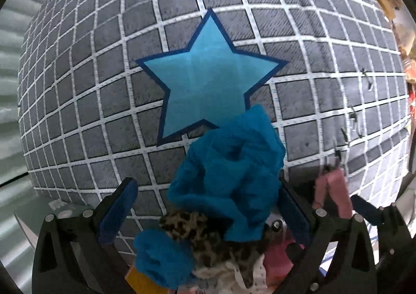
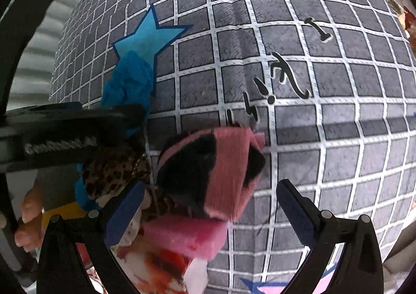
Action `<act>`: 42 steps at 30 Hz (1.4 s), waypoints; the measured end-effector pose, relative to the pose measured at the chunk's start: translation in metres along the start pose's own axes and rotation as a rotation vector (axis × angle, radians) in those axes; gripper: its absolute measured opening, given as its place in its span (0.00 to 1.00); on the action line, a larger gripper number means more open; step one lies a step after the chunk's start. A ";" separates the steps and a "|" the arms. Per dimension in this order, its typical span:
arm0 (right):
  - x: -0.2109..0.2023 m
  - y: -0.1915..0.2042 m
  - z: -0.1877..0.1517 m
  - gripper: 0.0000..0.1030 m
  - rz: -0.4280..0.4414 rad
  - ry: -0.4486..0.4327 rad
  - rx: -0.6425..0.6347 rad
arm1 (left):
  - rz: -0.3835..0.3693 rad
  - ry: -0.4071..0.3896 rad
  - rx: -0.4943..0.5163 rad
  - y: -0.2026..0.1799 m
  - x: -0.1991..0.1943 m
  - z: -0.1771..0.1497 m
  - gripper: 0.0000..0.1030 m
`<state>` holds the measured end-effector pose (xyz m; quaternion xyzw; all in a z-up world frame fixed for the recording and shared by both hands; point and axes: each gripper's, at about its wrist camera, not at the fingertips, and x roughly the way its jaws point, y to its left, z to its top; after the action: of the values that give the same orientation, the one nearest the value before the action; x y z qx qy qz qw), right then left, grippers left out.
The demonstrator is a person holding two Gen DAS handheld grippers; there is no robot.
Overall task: Organize soft objects
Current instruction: 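Grasp the blue crumpled fabric with left tool while right tool grasps the pink-black fuzzy item, then lift and carry the blue fabric and pink-black item with both tools over the box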
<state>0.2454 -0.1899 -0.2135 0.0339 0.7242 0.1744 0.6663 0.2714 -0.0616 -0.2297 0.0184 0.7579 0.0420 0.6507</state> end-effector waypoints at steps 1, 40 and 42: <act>0.001 0.000 0.001 0.99 -0.002 -0.001 -0.004 | -0.001 0.009 0.003 -0.001 0.004 0.001 0.92; -0.078 -0.049 -0.036 0.54 -0.015 -0.125 0.048 | -0.241 -0.342 0.063 -0.005 -0.126 -0.084 0.41; -0.082 -0.051 -0.042 0.54 -0.015 -0.134 0.057 | -0.251 -0.363 0.075 -0.005 -0.132 -0.094 0.41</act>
<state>0.2223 -0.2694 -0.1478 0.0587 0.6830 0.1461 0.7132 0.1988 -0.0816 -0.0861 -0.0448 0.6259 -0.0716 0.7753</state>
